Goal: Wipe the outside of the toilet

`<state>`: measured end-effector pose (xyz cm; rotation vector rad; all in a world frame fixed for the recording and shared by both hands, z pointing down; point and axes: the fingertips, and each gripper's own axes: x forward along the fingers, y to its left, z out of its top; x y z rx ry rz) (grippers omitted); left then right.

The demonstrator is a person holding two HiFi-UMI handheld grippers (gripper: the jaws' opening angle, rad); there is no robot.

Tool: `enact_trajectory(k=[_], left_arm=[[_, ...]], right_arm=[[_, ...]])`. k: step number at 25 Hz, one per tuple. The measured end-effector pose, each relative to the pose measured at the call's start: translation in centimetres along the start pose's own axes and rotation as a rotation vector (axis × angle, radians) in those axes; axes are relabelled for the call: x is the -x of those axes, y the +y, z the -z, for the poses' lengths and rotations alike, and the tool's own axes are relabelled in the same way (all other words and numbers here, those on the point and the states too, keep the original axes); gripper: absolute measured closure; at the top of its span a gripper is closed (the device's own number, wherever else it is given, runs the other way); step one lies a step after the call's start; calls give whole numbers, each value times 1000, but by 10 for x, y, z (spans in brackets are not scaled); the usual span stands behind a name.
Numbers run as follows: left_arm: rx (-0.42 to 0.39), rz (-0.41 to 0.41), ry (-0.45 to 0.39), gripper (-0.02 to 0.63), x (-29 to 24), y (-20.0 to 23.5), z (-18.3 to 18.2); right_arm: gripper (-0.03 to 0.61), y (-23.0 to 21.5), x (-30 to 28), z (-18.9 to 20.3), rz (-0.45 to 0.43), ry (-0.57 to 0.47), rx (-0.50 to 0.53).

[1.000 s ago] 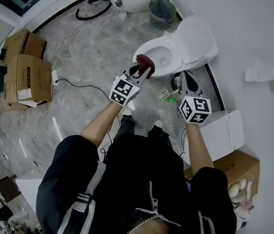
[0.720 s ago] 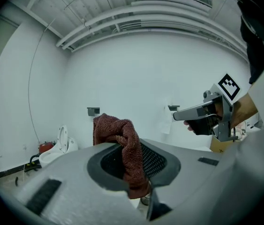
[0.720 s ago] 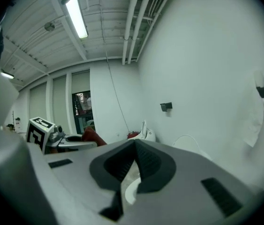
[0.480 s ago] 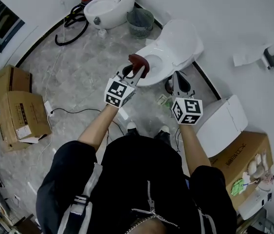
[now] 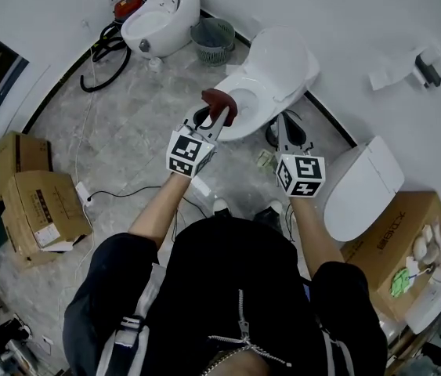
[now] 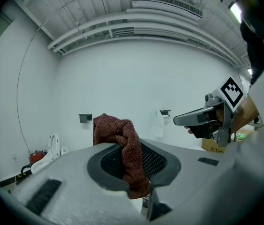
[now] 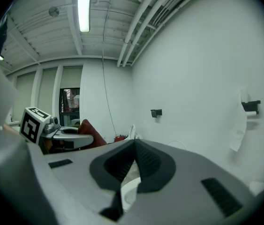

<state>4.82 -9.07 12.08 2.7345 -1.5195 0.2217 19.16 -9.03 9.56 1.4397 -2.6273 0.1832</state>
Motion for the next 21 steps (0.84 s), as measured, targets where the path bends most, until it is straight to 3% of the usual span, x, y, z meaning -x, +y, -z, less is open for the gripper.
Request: enact_trajectory(k=[21], left_arm=[[2, -43, -12, 549, 27, 13, 0]], right_arm=[[578, 23, -6, 3, -61, 13, 8]])
